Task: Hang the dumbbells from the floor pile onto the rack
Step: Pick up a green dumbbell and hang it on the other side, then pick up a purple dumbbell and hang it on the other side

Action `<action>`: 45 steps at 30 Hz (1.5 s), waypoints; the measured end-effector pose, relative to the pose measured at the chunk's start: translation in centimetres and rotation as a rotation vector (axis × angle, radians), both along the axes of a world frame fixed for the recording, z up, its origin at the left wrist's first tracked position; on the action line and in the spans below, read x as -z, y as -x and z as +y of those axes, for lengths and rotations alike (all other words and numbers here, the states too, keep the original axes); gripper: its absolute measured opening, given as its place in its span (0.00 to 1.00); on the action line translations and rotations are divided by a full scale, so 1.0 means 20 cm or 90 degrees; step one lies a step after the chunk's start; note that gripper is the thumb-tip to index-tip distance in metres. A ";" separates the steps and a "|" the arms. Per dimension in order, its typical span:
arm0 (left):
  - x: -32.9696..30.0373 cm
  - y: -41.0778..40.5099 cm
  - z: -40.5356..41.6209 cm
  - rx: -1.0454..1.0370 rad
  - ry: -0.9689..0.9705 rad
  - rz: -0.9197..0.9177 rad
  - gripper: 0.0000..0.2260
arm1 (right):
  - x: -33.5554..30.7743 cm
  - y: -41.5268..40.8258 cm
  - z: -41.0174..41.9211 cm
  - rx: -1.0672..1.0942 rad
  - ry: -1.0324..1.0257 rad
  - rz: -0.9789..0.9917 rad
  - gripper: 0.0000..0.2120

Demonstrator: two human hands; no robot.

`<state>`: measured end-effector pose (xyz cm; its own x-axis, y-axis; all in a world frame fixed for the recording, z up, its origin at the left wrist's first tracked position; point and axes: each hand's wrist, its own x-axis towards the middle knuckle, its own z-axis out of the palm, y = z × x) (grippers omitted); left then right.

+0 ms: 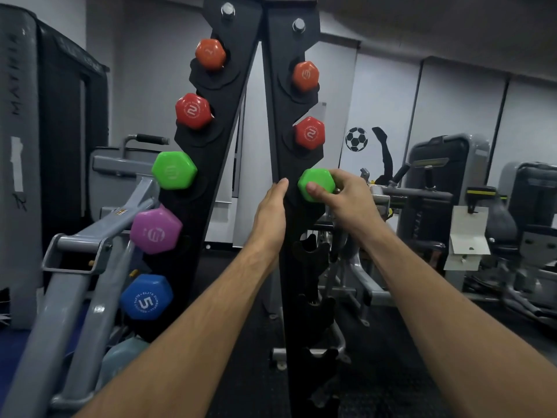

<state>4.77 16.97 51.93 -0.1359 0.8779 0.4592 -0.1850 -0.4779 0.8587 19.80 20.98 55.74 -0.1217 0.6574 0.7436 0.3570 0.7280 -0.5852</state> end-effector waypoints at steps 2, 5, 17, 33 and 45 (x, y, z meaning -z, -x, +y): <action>0.01 0.00 0.00 -0.004 -0.004 0.003 0.34 | 0.00 0.00 0.00 0.037 -0.018 -0.039 0.21; 0.01 0.00 -0.01 -0.001 -0.002 -0.010 0.29 | -0.01 0.01 -0.02 0.066 -0.021 -0.065 0.21; 0.09 0.07 -0.08 -0.062 -0.021 0.076 0.27 | 0.05 0.02 -0.17 0.129 0.011 0.004 0.34; 1.29 0.47 -0.44 -0.127 0.198 0.214 0.32 | 1.47 0.16 -0.61 0.007 0.054 -0.038 0.16; 2.81 0.62 -0.72 -0.013 0.744 0.356 0.13 | 2.72 0.29 -0.59 -0.176 0.712 -0.504 0.12</action>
